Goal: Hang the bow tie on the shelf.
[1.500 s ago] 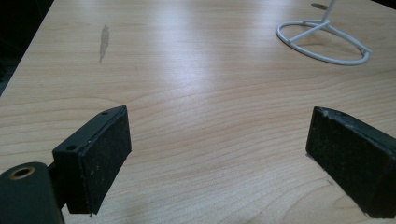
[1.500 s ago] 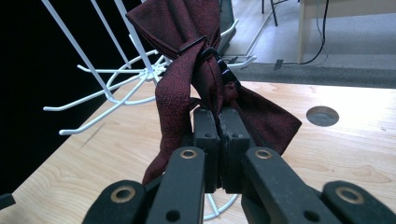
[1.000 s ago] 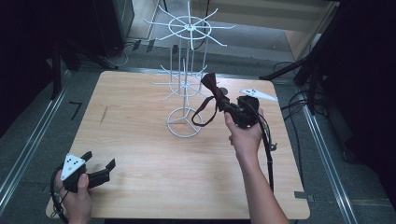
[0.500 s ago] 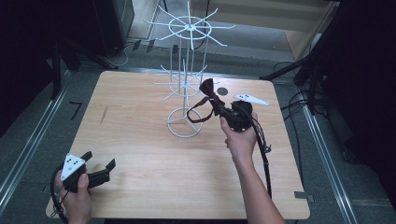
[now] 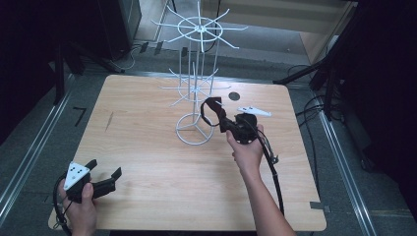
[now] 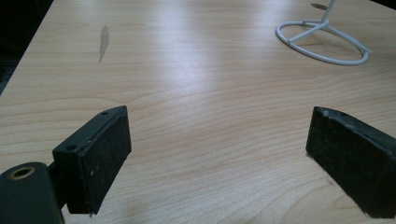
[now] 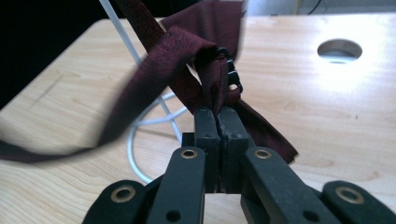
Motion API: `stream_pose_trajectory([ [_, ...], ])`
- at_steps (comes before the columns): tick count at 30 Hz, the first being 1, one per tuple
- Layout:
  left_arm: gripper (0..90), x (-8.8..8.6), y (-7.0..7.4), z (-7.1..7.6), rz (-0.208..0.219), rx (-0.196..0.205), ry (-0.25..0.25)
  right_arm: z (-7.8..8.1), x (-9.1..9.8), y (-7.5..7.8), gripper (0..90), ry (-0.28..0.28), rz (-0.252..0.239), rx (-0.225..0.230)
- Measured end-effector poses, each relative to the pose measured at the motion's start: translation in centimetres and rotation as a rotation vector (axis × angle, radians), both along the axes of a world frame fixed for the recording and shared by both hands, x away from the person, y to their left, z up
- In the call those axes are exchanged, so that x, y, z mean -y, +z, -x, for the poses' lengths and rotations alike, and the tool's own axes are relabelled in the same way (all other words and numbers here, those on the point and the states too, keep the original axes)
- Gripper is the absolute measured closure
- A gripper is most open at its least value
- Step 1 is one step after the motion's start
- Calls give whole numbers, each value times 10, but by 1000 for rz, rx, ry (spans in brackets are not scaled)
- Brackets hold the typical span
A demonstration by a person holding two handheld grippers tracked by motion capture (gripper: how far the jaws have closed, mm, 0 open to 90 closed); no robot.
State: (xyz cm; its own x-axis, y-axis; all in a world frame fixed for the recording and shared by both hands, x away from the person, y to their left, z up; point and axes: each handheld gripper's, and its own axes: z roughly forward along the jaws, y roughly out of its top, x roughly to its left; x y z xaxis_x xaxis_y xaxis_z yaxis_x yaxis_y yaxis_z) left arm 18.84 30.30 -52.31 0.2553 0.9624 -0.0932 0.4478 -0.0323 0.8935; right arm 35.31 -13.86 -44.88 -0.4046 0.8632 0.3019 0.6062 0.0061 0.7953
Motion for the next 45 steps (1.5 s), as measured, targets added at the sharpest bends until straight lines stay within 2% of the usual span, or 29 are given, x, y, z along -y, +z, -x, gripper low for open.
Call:
stream_pose_trajectory([
  [9,73,0,0,0,1,0,-1,-3,-1,-22,894,-7,31,-46],
  [19,72,0,0,0,0,0,0,-5,0,-37,889,-15,51,-86],
  [26,73,0,0,0,2,0,-1,-5,0,-43,877,-3,60,-100],
  [30,72,0,0,0,4,1,-1,-5,0,-43,731,42,34,-90],
  [34,72,0,0,0,4,1,-1,-4,4,-41,590,50,19,-72],
  [36,73,0,0,0,4,0,-1,-4,5,-40,562,54,13,-70],
  [37,72,0,0,0,4,0,-1,-2,8,-38,499,58,7,-61],
  [38,72,0,0,0,4,0,-1,-2,8,-38,499,58,7,-61],
  [39,72,0,0,0,3,0,-1,-1,11,-36,452,58,4,-50],
  [41,73,0,0,0,3,0,-1,1,13,-36,430,59,2,-45],
  [42,73,0,0,0,2,-1,-1,4,18,-34,382,54,-3,-38],
  [45,73,0,0,0,1,0,-1,8,24,-33,338,48,-3,-32],
])
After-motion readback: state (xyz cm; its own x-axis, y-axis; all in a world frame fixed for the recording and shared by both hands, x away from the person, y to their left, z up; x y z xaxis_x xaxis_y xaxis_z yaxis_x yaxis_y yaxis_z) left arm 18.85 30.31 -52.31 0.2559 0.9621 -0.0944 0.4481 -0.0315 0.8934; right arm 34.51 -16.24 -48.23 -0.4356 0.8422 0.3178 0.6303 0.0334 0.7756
